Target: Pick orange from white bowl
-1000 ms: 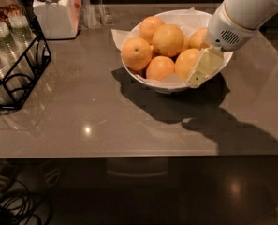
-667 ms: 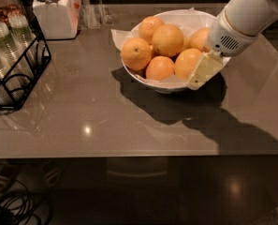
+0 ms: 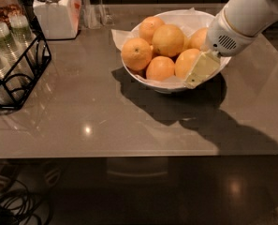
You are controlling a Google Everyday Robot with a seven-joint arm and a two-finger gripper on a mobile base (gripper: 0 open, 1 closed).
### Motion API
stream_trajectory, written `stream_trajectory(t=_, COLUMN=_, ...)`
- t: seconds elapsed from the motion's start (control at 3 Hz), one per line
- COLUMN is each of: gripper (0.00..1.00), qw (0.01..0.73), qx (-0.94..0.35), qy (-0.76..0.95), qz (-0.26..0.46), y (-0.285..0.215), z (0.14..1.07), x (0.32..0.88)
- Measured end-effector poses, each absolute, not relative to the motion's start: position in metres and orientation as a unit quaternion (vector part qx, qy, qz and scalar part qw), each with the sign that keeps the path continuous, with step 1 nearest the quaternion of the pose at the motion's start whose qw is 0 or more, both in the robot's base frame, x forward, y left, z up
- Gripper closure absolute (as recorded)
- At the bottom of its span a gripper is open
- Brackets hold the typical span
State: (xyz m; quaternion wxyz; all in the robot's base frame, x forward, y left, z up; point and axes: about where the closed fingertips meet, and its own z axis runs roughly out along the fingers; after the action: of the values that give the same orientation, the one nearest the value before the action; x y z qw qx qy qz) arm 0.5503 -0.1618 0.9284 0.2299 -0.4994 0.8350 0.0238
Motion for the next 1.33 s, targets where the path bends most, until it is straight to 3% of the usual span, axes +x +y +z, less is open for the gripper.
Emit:
stream_trajectory(t=1.0, gripper=0.35, qw=0.220, qx=-0.492, qy=0.841, qz=0.039, y=-0.165, z=0.926, x=0.560)
stream_trajectory(t=1.33, gripper=0.29, qw=0.210, qx=-0.492, qy=0.843, qz=0.054, y=-0.163, z=0.918, x=0.563)
